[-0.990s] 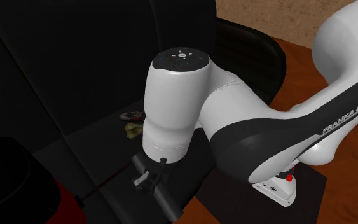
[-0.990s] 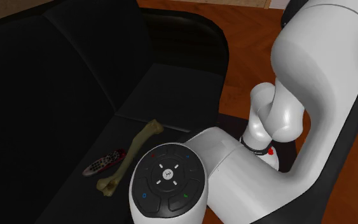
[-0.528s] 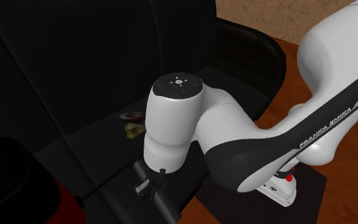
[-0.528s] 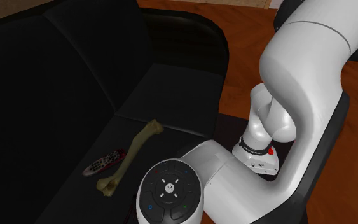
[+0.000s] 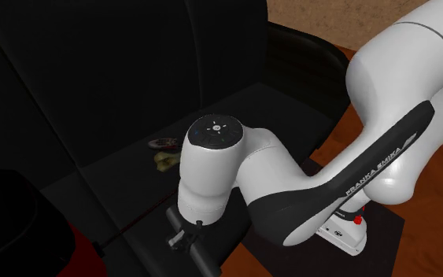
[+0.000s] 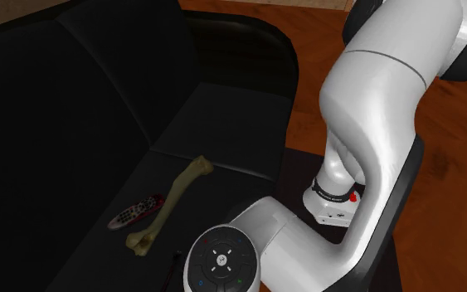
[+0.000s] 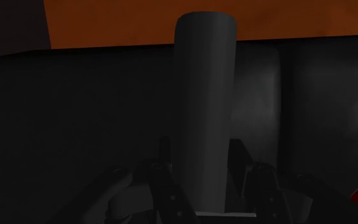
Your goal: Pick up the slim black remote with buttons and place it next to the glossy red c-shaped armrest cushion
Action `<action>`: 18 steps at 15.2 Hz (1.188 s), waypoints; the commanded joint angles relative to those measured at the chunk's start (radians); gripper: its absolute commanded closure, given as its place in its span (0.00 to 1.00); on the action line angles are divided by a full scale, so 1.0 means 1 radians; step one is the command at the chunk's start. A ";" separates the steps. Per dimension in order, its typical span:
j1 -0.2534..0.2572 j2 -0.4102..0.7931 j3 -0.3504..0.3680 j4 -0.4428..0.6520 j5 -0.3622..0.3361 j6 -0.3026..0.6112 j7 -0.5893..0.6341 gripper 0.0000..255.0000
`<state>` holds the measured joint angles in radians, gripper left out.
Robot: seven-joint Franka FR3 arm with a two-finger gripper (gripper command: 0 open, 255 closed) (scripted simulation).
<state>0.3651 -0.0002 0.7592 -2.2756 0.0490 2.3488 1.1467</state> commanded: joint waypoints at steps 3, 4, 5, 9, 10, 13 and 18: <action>0.003 0.044 0.001 -0.022 -0.043 0.056 0.030 1.00; 0.004 0.056 0.000 -0.027 -0.055 0.069 0.039 1.00; 0.006 0.069 -0.002 -0.031 -0.068 0.082 0.048 1.00; 0.007 0.077 -0.004 -0.034 -0.077 0.091 0.054 1.00; 0.007 0.077 -0.004 -0.034 -0.077 0.091 0.054 1.00; 0.007 0.077 -0.004 -0.034 -0.077 0.091 0.054 1.00; 0.007 0.077 -0.004 -0.034 -0.077 0.091 0.054 0.00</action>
<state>0.3724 0.0770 0.7556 -2.3096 -0.0280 2.4403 1.2007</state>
